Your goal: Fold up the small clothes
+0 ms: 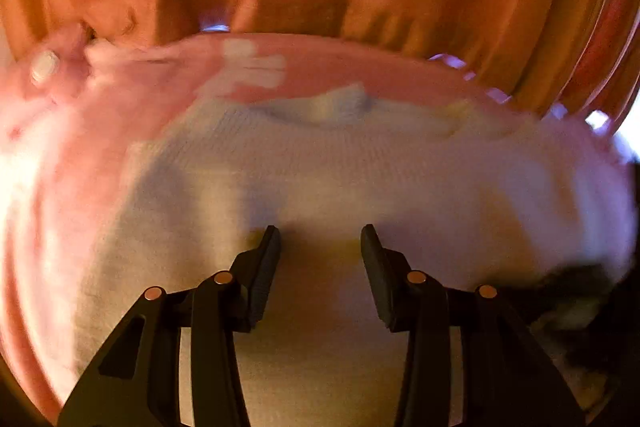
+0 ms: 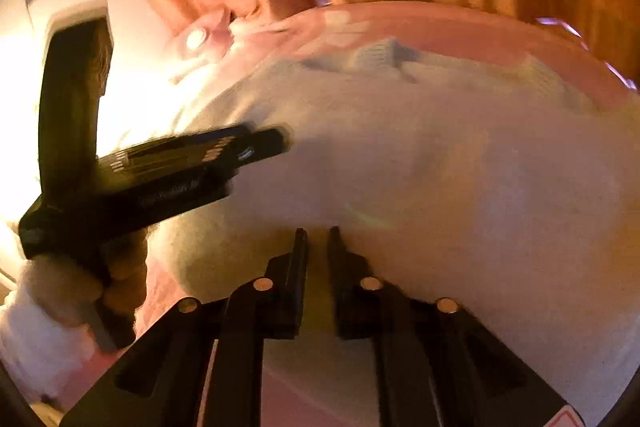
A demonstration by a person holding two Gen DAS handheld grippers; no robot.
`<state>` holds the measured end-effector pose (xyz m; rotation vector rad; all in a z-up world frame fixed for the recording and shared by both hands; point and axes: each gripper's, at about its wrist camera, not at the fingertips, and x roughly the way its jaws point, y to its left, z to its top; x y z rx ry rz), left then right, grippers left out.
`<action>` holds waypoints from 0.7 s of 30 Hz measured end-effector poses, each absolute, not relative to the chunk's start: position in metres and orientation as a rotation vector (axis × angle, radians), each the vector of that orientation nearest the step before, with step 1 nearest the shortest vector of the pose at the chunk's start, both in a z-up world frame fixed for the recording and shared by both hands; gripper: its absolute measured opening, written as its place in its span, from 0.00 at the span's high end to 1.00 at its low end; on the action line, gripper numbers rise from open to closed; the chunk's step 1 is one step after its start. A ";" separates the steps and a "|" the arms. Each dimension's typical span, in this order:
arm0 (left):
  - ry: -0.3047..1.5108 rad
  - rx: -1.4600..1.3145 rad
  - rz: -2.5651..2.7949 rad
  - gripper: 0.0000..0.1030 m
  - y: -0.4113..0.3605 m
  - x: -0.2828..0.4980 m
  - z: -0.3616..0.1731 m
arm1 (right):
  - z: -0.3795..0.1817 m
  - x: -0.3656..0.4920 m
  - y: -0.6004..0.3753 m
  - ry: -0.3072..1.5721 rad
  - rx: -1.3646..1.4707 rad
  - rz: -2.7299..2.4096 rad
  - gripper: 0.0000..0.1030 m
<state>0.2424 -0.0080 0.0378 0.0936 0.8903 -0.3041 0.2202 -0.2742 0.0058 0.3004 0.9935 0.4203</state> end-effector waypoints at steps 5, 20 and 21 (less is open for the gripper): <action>0.891 0.097 -0.189 0.61 0.037 0.250 0.034 | -0.005 0.215 -0.428 0.984 0.474 -0.030 1.00; 0.889 -0.156 -0.083 0.40 0.055 0.310 0.026 | -0.013 0.263 -0.443 0.892 0.511 -0.029 0.87; 0.877 -0.152 -0.081 0.48 0.056 0.311 0.028 | 0.001 0.260 -0.447 0.834 0.564 0.001 0.88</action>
